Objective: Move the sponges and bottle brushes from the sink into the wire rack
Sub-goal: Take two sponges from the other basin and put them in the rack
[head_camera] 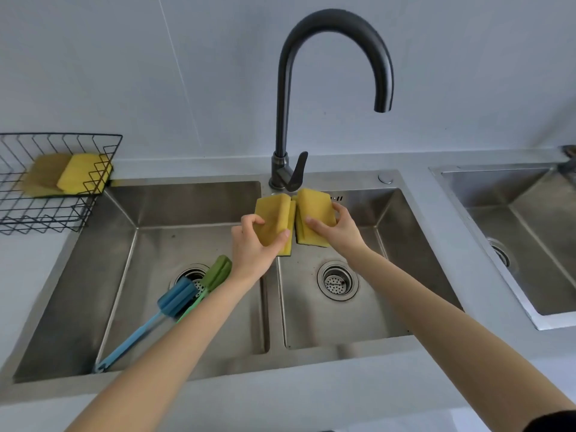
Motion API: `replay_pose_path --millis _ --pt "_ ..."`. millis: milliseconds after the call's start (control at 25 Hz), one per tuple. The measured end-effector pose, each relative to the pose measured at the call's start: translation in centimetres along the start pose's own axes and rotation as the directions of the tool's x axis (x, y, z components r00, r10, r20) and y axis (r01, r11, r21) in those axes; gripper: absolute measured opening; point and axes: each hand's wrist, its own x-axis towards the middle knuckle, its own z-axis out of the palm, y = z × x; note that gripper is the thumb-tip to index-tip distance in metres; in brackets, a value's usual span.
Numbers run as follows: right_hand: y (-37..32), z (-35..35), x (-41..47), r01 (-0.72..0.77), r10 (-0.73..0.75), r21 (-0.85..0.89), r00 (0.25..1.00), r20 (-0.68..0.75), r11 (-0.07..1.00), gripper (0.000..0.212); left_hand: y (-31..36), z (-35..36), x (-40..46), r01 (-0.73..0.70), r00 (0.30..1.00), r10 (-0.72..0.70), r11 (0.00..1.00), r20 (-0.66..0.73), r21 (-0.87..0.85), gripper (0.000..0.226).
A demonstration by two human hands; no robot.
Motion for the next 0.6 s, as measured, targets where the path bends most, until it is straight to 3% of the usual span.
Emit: replay_pose_path --millis 120,280,480,600 --pt "-1.2 2.6 -1.0 0.021 -0.023 0.029 0.998 0.06 0.999 0.081 -0.8 -2.9 -0.1 0.012 1.0 -0.012 1.0 -0.02 -0.009 0.045" --pt "-3.1 5.8 -2.3 0.023 -0.03 0.094 0.997 0.072 0.995 0.06 -2.4 -7.3 -0.1 0.021 0.999 -0.023 0.998 -0.029 -0.057 0.042" --pt "-5.4 10.4 -3.3 0.02 -0.027 0.091 0.997 0.07 0.996 0.053 -5.5 -12.9 0.4 0.022 0.998 -0.026 0.998 -0.055 -0.065 0.014" --pt "-7.2 13.4 -3.8 0.049 -0.052 0.069 0.997 0.054 0.996 0.052 -7.1 -16.4 0.9 0.033 0.998 -0.036 0.997 -0.045 -0.072 0.009"
